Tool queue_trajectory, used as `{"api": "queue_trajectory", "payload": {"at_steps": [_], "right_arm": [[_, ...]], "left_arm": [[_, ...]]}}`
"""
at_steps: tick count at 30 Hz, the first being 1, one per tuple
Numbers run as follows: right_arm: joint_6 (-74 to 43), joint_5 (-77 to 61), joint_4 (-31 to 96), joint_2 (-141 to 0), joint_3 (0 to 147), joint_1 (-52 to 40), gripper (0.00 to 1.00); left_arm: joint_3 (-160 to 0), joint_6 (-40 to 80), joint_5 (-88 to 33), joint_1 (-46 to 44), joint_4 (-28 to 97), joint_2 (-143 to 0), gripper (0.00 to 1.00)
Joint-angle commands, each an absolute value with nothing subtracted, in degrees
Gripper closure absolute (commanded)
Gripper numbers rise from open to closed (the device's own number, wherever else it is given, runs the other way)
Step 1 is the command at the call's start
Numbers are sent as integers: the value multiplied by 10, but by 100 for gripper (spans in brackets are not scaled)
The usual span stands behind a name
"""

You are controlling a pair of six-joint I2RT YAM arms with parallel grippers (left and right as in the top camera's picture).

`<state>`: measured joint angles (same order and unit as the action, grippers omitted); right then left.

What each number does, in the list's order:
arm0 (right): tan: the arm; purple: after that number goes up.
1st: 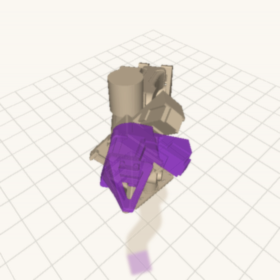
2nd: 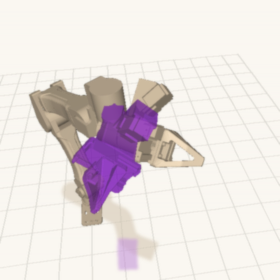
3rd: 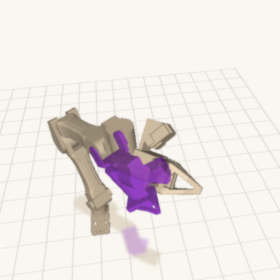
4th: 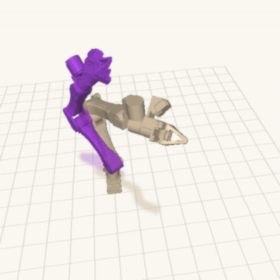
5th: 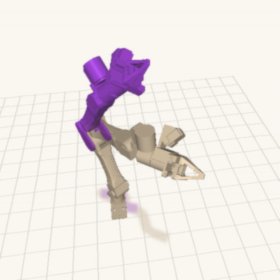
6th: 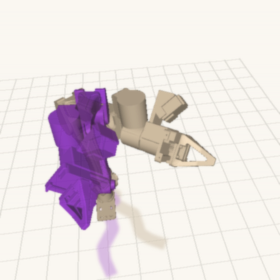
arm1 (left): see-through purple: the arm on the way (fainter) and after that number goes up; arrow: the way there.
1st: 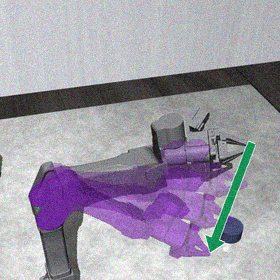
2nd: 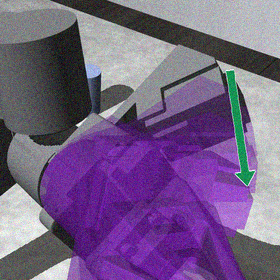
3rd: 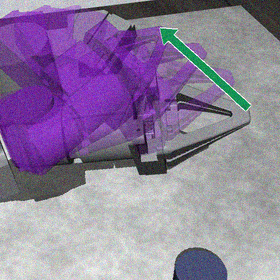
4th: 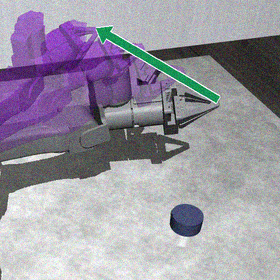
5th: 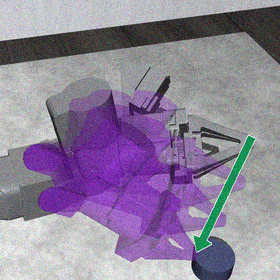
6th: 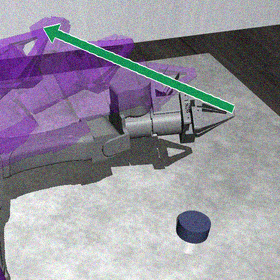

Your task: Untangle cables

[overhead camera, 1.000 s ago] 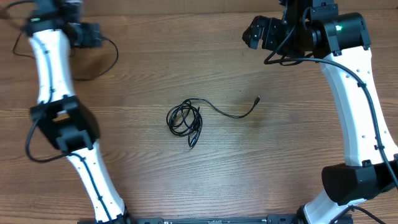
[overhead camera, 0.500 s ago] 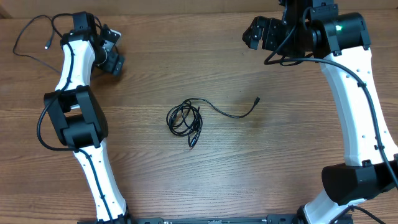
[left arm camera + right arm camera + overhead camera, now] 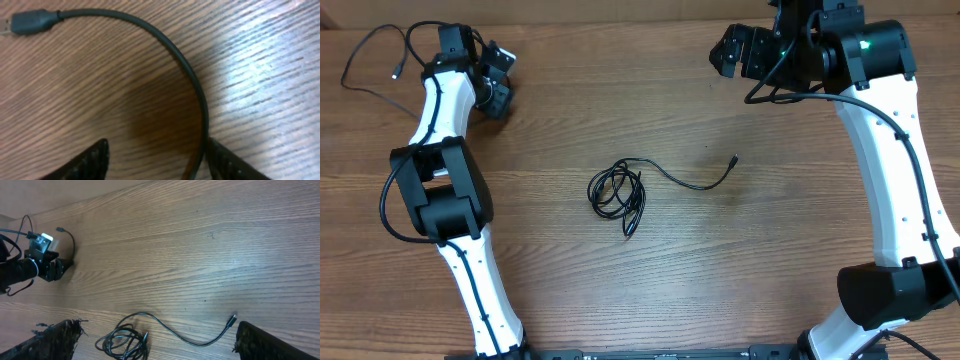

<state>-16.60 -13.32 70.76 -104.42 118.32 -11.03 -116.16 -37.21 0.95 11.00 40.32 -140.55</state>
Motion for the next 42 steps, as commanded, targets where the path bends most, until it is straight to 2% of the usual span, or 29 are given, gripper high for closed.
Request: {"api": "queue_trajectory", "payload": {"at_steps": [1,8,13,15,19,24,31,35,39,42], "right_arm": [[-162,-138,706,-1038,1183,-112,0],[-163,-138,709,-1038,1183,-112,0],[-164,-138,715,-1038,1183,-112,0],[-164,-138,717,-1038,1183,-112,0],[-164,-138,719,-1038,1183,-112,0],[-165,-138,721,-1038,1183,-112,0],[-164,-138,731,-1038,1183,-112,0],[-165,-138,731,-1038,1183,-112,0],[-170,-138,730,-1038,1183,-112,0],[-171,-138,730,-1038,1183,-112,0]], "left_arm": [[-1129,-384,34,125,396,-1425,50],[-1127,-381,-3,150,409,-1449,49],[-1126,-358,-25,170,411,-1477,64],[-1126,-358,-33,178,411,-1482,66],[-1127,-357,-36,191,401,-1482,96],[-1173,-330,-36,204,398,-1481,96],[-1314,-268,-50,213,400,-1480,96],[-1395,-189,-113,214,372,-1480,96],[-1439,-92,-118,215,324,-1480,96],[-1442,42,-112,216,269,-1480,96]]}}
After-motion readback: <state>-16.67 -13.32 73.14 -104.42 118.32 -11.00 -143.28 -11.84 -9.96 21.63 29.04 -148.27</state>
